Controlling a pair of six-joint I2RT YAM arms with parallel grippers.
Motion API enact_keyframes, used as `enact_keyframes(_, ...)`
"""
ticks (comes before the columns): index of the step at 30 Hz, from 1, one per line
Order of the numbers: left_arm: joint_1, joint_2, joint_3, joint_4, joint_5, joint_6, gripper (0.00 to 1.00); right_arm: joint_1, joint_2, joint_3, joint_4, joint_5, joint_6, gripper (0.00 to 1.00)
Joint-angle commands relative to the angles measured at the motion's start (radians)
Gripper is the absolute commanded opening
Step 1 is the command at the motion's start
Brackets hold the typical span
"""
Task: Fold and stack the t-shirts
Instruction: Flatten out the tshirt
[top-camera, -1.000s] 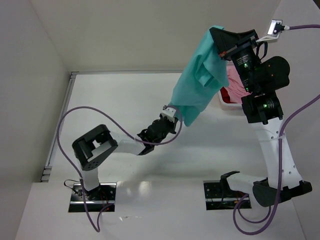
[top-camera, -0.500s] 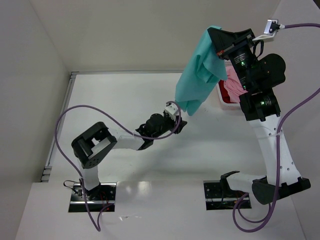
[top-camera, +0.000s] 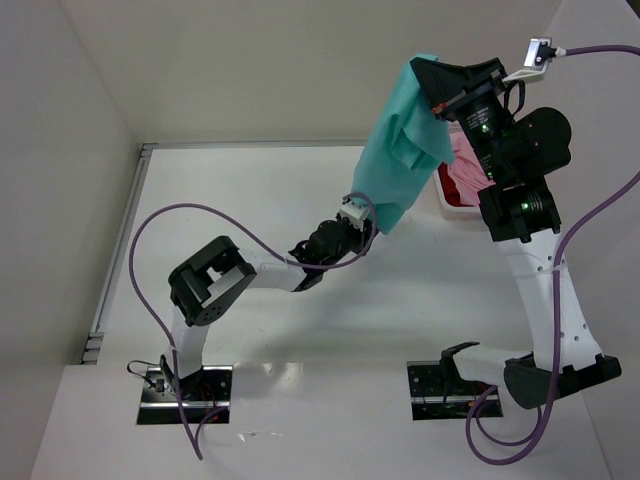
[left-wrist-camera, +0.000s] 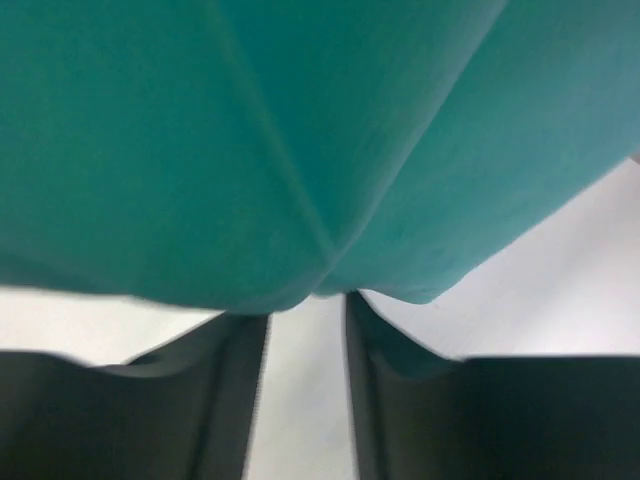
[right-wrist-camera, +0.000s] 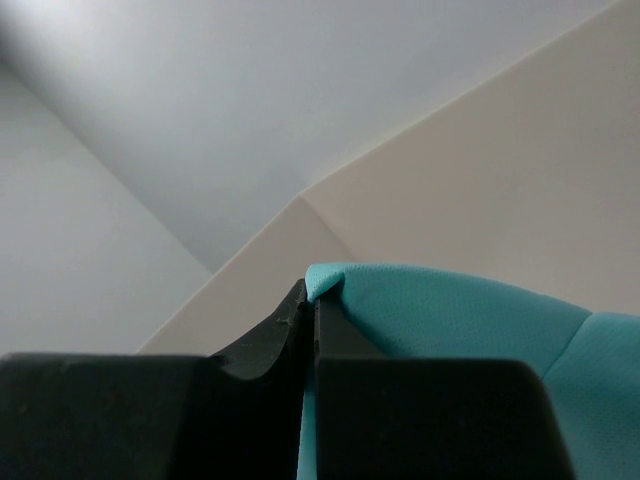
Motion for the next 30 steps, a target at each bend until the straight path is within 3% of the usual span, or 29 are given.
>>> enact_keyframes(1, -0.012, 0.044, 0.039, 0.061, -0.024, 0.009, 0.39, 0.009, -0.017, 0.045, 0.054, -0.034, 0.019, 0.01)
enact_keyframes(3, -0.012, 0.053, 0.048, 0.070, -0.006, 0.009, 0.31, 0.009, -0.026, 0.054, 0.054, -0.034, 0.019, 0.01)
enact_keyframes(6, -0.012, 0.073, 0.048, 0.105, 0.007, 0.019, 0.31, 0.009, -0.026, 0.054, 0.068, -0.034, 0.029, 0.01)
enact_keyframes(8, -0.012, 0.073, 0.039, 0.128, 0.007, 0.019, 0.38, 0.009, -0.026, 0.063, 0.068, -0.046, 0.041, 0.01)
enact_keyframes(12, -0.012, 0.082, 0.039, 0.174, -0.001, 0.010, 0.63, 0.009, -0.026, 0.063, 0.068, -0.055, 0.059, 0.01)
enact_keyframes(18, -0.032, 0.102, 0.027, 0.253, -0.108, 0.019, 0.67, 0.009, -0.035, 0.054, 0.088, -0.045, 0.079, 0.01)
enact_keyframes(23, -0.032, 0.125, 0.039, 0.282, -0.113, 0.019, 0.50, 0.009, -0.055, 0.043, 0.088, -0.045, 0.090, 0.01)
enact_keyframes(28, -0.042, 0.125, 0.039, 0.270, -0.113, 0.019, 0.11, 0.009, -0.064, 0.043, 0.088, -0.025, 0.081, 0.01)
enact_keyframes(30, -0.042, 0.113, 0.030, 0.259, -0.125, 0.029, 0.04, 0.009, -0.064, 0.043, 0.088, -0.016, 0.072, 0.01)
